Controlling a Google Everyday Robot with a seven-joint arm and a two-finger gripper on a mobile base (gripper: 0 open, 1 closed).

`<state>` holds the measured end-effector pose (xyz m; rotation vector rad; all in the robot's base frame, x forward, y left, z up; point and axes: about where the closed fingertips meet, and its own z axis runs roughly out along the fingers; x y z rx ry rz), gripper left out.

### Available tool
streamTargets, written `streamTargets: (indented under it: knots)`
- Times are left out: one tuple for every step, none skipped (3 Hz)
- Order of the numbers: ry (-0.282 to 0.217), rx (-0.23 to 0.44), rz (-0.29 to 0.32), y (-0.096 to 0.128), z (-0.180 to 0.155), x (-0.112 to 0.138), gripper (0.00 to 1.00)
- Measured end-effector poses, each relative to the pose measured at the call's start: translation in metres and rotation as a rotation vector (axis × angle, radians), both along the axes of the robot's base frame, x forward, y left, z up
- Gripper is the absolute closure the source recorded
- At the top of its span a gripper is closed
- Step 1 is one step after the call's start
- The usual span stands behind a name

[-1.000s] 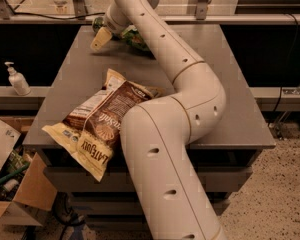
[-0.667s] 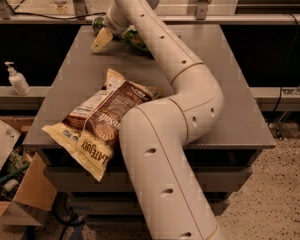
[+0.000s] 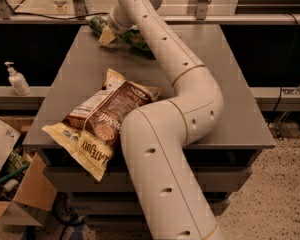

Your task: Pick green can

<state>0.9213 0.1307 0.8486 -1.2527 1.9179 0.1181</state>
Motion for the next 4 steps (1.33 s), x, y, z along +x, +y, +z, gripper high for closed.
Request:
streamTargets:
  knots:
    - [-0.005,-0.005,0.001,-0.008,0.005,-0.001,0.65]
    - [-0.016,0.002,0.015,-0.012,0.014,-0.003,0.88]
    - [-0.033,0.026,0.039,-0.016,0.033,-0.010,1.00]
    - [-0.041,0.049,0.068,-0.023,0.053,-0.022,1.00]
